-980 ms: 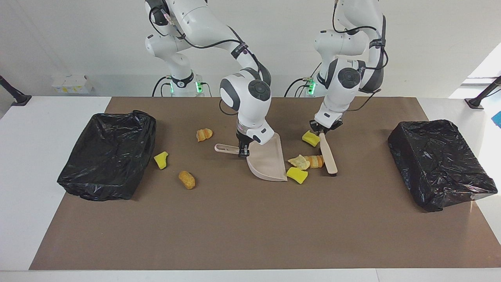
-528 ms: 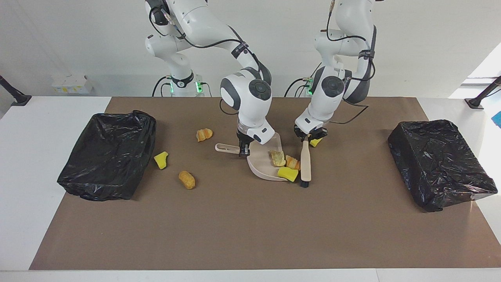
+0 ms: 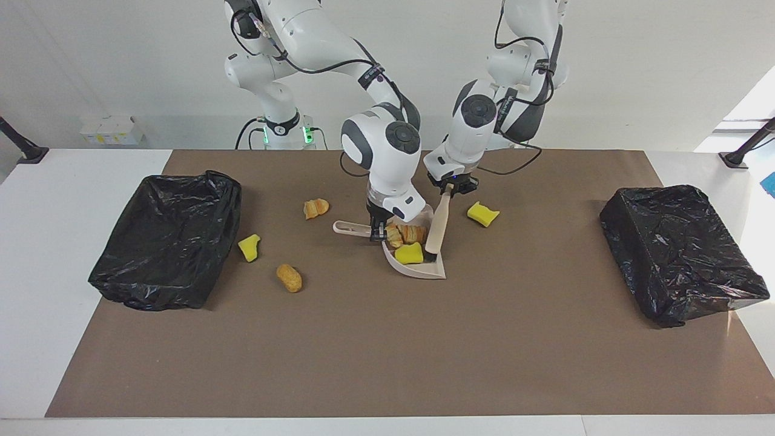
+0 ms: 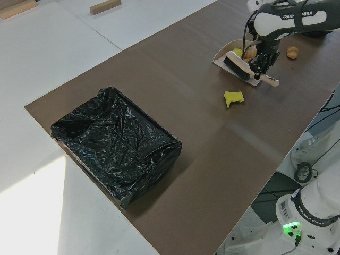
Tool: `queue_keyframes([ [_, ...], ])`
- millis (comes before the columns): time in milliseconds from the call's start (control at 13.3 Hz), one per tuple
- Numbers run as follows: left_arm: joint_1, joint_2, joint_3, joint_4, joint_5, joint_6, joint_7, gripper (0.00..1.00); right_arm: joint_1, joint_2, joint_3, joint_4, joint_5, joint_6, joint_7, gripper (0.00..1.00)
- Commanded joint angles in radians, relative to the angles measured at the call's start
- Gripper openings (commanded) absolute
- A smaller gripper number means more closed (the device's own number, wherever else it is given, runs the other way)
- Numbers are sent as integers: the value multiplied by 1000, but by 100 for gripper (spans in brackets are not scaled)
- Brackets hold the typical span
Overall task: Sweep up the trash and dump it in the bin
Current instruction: 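Push the remaining pieces into the dustpan with the brush in the left gripper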
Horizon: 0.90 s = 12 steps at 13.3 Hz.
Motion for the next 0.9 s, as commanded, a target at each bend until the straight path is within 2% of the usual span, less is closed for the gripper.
queue_keyframes([
  [0,33,-107,-2,-11,-17,-148,-111,0,-8,-33,6,-34,-5,-9,-28,0],
  [302,19,-163,-8,-37,26,-299,-528,0,-9,-35,6,-46,-5,27,-39,0],
  [377,19,-182,-9,-65,26,-303,-628,0,-11,-35,6,-54,-5,43,-40,0],
  [452,19,-199,-10,-97,26,-288,-747,0,-11,-41,6,-63,-7,47,-42,0],
  [528,17,-250,-12,-164,26,-253,-812,0,-9,-49,6,-80,-7,67,-43,0],
  [678,-28,-325,-13,-316,24,-160,-857,0,-8,-78,6,-161,-7,147,-66,0],
  [829,-47,-298,-13,-372,24,-65,-873,0,-8,-92,6,-199,-7,188,-69,0],
])
